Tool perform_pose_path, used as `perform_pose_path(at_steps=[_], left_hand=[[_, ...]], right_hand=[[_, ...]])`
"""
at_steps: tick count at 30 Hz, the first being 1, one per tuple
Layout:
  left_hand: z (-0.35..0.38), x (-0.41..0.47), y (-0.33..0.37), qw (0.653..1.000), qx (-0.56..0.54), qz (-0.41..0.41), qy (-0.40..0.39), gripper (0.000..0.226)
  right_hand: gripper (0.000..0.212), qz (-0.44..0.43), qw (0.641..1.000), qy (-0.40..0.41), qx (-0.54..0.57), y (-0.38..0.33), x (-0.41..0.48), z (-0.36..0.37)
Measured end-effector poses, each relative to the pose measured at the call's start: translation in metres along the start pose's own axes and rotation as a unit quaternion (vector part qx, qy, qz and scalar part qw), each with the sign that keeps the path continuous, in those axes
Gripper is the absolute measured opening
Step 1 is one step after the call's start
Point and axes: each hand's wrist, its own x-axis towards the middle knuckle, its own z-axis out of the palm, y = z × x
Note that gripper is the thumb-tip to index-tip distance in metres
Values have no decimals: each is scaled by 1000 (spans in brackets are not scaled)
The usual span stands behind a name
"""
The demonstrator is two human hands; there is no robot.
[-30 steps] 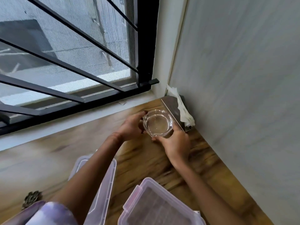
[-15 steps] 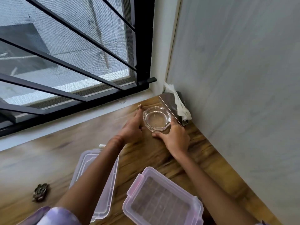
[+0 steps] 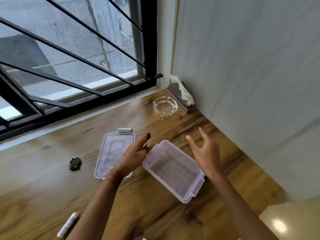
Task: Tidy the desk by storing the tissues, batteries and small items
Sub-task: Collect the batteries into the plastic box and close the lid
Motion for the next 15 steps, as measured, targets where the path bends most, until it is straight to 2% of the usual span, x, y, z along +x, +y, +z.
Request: perform_pose_path(at_steps=[3, 10, 15], left_hand=[[4, -18, -2, 1000, 4, 0, 3, 43], [12, -44, -4, 1000, 22, 0, -6, 44], [17, -56, 6, 1000, 11, 4, -6, 44]], right_hand=[[64, 19, 999, 27, 25, 2, -30, -9], [67, 102, 986, 25, 129, 5, -110, -9], [54, 62, 980, 23, 187, 6, -132, 11]])
